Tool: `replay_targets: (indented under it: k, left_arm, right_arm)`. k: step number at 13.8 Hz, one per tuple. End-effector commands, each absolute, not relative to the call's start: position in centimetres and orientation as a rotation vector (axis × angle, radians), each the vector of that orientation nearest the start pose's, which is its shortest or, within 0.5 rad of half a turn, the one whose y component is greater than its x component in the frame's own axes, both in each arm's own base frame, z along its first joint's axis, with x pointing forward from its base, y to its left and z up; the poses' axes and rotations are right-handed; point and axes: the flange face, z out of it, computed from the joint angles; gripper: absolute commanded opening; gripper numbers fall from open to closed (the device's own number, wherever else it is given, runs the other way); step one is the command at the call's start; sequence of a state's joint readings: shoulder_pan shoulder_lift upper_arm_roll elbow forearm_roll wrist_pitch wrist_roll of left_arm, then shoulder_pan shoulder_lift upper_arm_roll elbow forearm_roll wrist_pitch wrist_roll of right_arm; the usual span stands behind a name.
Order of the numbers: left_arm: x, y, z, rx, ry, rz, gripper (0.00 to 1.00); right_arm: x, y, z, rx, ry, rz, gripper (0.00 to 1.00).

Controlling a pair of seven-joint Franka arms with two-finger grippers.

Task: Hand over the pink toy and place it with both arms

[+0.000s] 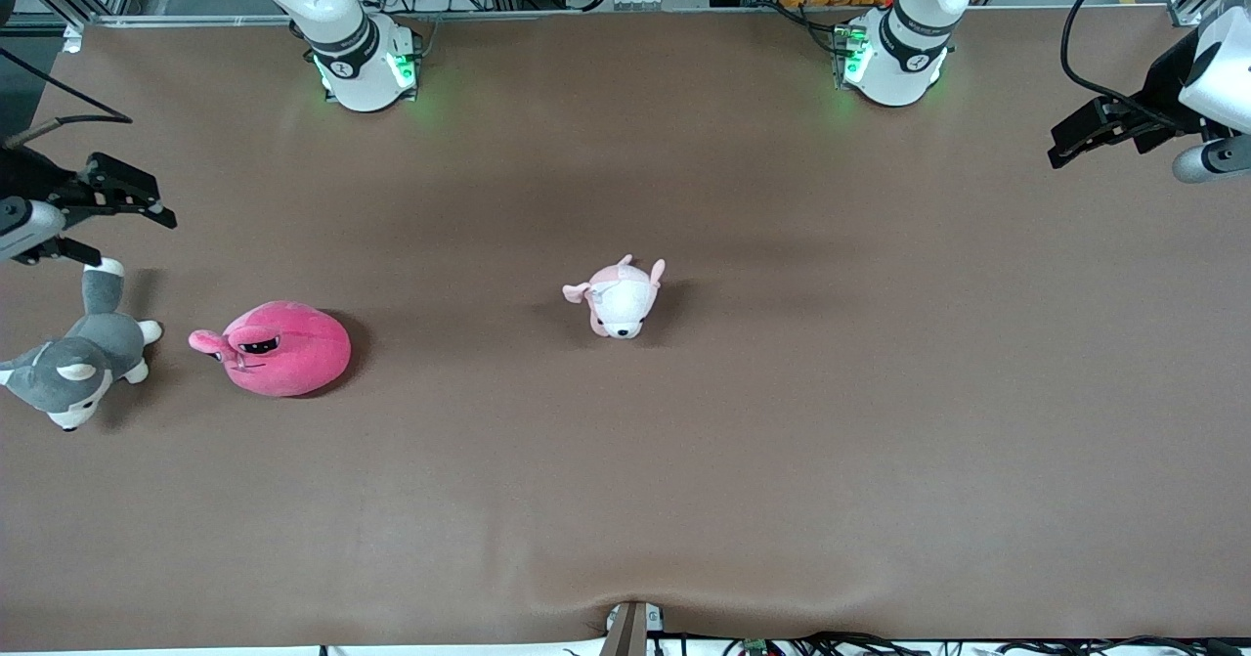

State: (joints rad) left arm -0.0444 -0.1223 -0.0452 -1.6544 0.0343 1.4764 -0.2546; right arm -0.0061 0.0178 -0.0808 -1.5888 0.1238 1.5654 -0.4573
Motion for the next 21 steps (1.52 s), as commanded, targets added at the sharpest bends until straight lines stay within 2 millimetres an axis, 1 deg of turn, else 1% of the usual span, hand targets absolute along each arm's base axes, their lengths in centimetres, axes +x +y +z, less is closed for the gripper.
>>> replay_targets:
  k: [1,3,4,5,7,8,10,12,13,14,15,18,21]
  left_arm:
    - [49.8,-4.9,64.6,-3.082,-0.239,0.042,1.0]
    - [49.9,-5.9,64.5,-3.084,-0.208,0.029,1.0]
    - [50.0,-6.5,64.2,-3.083,-0.191,0.028,1.0]
    - [50.0,-6.7,64.2,-3.083,-0.186,0.026,1.0]
    - [49.9,-6.9,64.0,-3.084,-0.179,0.028,1.0]
    - [49.9,-7.0,64.0,-3.086,-0.179,0.029,1.0]
    - [49.8,-7.0,63.6,-3.084,-0.179,0.043,1.0]
    - [50.0,-6.8,63.7,-3.084,-0.181,0.041,1.0]
    - [50.2,-6.8,63.7,-3.085,-0.167,0.039,1.0]
    - [50.3,-6.7,64.1,-3.086,-0.158,0.03,1.0]
    - [50.4,-6.7,64.3,-3.085,-0.167,0.022,1.0]
    - [51.1,-6.6,64.7,-3.089,-0.168,0.013,1.0]
    - [51.2,-6.1,64.9,-3.088,-0.18,0.009,1.0]
  right_arm:
    - [53.8,-3.6,61.5,-3.026,-0.385,0.069,1.0]
    - [53.6,-4.0,62.0,-3.045,-0.219,0.069,1.0]
    - [53.8,-4.0,62.6,-3.059,-0.161,0.045,1.0]
    - [54.1,-4.4,63.6,-3.084,-0.11,0.014,1.0]
    - [54.0,-4.9,63.8,-3.107,-0.036,0.021,1.0]
    - [53.9,-5.4,63.9,-3.13,0.037,0.023,1.0]
    - [53.9,-5.8,64.1,-3.165,0.101,0.018,1.0]
    - [53.7,-5.6,64.3,-3.151,0.202,0.028,1.0]
    - [53.3,-5.5,64.0,-3.142,0.286,0.089,1.0]
    - [52.9,-5.1,64.3,-3.127,0.328,0.128,1.0]
    - [52.8,-4.7,64.4,-3.101,0.328,0.142,1.0]
    - [52.8,-4.5,64.4,-3.097,0.313,0.144,1.0]
    - [52.8,-4.1,64.3,-3.098,0.291,0.146,1.0]
